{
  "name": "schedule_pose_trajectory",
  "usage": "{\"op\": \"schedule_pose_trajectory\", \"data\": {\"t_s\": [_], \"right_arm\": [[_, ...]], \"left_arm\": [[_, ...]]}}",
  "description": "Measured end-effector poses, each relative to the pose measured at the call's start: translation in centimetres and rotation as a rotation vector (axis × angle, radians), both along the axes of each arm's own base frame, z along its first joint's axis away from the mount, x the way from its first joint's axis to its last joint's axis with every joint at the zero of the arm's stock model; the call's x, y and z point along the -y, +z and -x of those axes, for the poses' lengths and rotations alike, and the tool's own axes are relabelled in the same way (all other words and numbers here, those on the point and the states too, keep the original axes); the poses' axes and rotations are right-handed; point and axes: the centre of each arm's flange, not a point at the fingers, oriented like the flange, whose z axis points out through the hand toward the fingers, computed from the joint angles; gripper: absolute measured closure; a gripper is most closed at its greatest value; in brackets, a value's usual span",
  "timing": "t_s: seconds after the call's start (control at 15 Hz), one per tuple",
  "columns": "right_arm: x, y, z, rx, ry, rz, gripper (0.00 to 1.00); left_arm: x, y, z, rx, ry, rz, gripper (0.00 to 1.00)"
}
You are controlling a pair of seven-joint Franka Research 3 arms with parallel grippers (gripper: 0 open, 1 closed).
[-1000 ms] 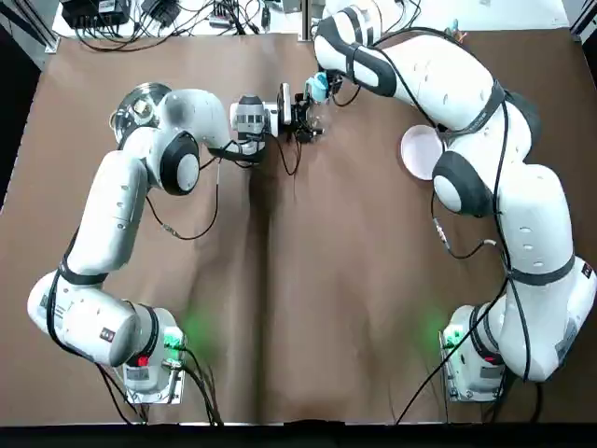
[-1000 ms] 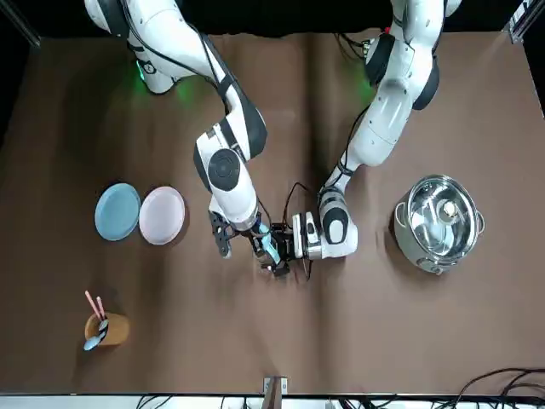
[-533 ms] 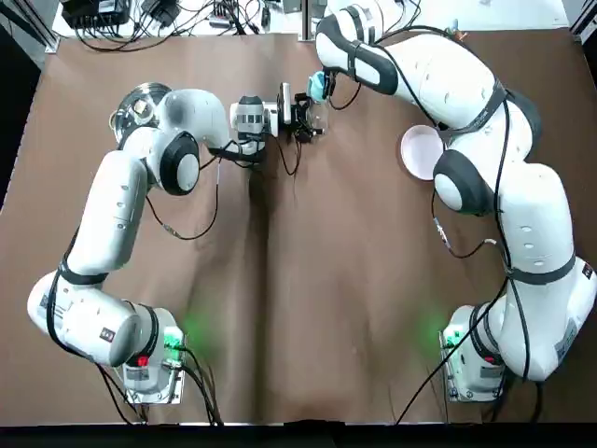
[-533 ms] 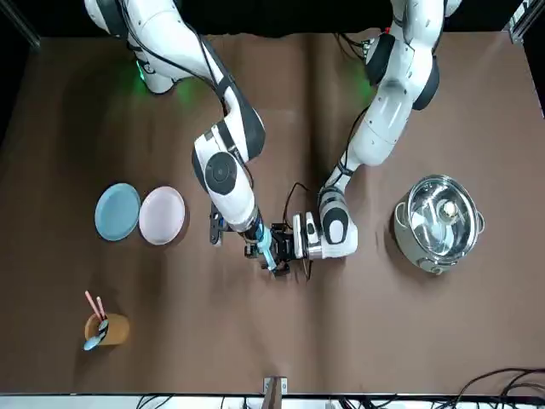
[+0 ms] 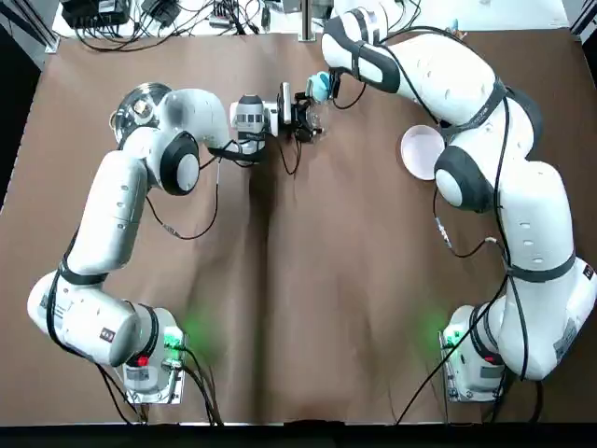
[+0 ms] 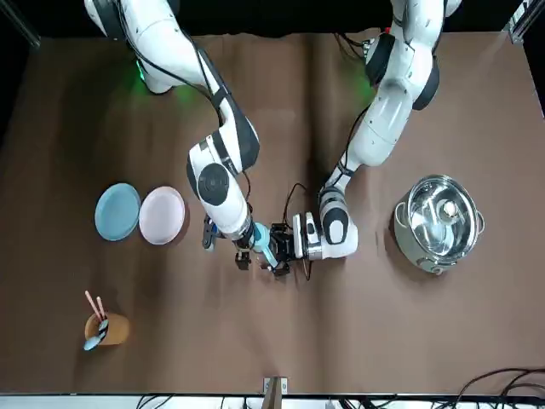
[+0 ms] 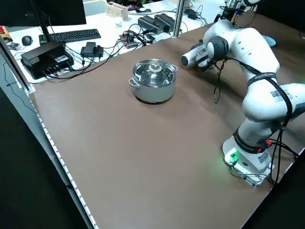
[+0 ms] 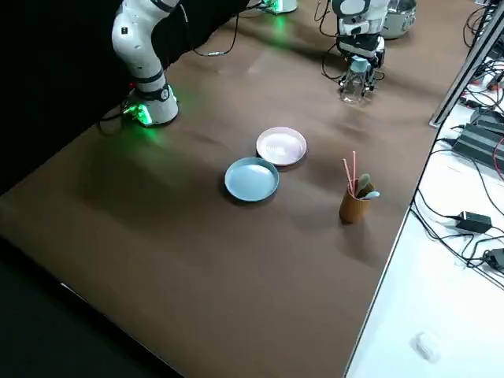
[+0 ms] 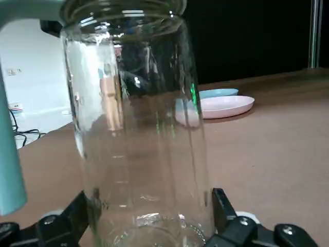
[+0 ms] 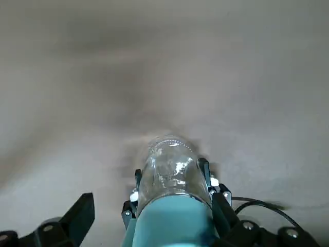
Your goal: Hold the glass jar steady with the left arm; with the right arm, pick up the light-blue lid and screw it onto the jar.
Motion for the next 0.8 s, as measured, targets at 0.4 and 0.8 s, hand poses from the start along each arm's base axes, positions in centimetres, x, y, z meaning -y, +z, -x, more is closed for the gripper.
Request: {"op": "schedule_pose_trajectory", "data": {"t_s": [0.4, 0.8], "right_arm": [[1.6, -0.1, -1.5, 0.044, -0.022, 0.000, 0.00], [3.5, -0.2, -2.4, 0.028, 0.035, 0.020, 0.00]], "left_arm": [[-0.1, 0.1, 0.0, 0.057, -0.023, -0.003, 0.04], [-0.1, 0.1, 0.0, 0.058, -0.024, -0.004, 0.04]]}}
